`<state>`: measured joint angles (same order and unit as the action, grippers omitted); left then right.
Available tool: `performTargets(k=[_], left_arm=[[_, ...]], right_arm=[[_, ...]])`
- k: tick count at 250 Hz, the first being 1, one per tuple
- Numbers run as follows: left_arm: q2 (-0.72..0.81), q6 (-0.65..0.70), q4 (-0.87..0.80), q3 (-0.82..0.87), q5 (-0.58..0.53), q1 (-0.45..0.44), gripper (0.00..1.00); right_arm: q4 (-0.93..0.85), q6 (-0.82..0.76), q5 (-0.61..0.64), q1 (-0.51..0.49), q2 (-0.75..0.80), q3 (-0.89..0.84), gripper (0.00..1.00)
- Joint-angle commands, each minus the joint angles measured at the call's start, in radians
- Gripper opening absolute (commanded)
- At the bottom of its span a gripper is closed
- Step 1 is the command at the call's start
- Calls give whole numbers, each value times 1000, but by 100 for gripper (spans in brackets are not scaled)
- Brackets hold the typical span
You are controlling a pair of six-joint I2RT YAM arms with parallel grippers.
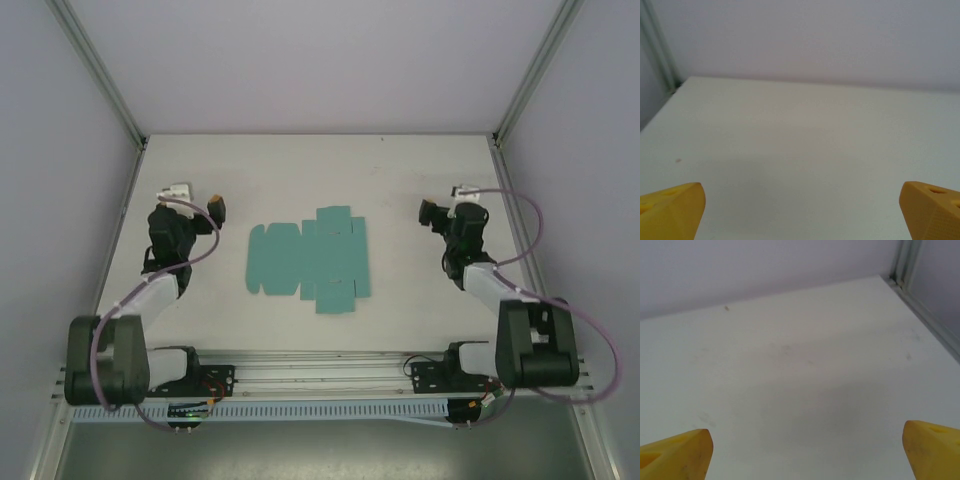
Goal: Assemble paper box
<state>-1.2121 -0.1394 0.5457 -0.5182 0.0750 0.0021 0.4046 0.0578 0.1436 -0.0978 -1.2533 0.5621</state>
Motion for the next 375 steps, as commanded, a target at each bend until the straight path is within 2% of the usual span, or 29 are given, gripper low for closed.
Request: performTargets(k=[1, 12, 27, 53, 91, 109, 132, 150, 178, 248, 310, 342, 375], left_arm=[[43, -236, -345, -80, 189, 6, 99], [38, -280, -407, -102, 267, 3, 99], [32, -328, -447, -105, 345, -2, 99], [-10, -369, -541, -116, 421, -25, 99], [-113, -336, -656, -150, 400, -118, 99], [-141, -338, -658, -147, 384, -124, 99], [-169, -331, -702, -161, 305, -124, 99], [-190, -321, -704, -161, 315, -124, 99], [-215, -323, -650, -137, 376, -124, 99], [-319, -317, -616, -162, 460, -137, 95], [-340, -317, -565, -169, 556, -154, 90], [-345, -315, -548, -180, 591, -160, 76], [-340, -334, -496, -178, 644, -162, 48]], right_arm=[[-465, 126, 40, -99, 67, 168, 97], [-571, 204, -16, -126, 68, 213, 97], [-645, 289, -175, -144, 58, 233, 95], [-643, 380, -379, -171, 29, 209, 91], [-583, 460, -519, -199, -50, 186, 89], [-549, 485, -568, -202, -103, 185, 87], [-513, 495, -652, -221, -163, 206, 81], [-490, 504, -659, -255, -193, 228, 77], [-461, 509, -665, -292, -249, 255, 77], [-375, 540, -720, -301, -432, 265, 72], [-435, 490, -640, -300, -480, 268, 71], [-426, 488, -641, -299, -501, 258, 71], [-395, 491, -643, -299, -499, 241, 71]])
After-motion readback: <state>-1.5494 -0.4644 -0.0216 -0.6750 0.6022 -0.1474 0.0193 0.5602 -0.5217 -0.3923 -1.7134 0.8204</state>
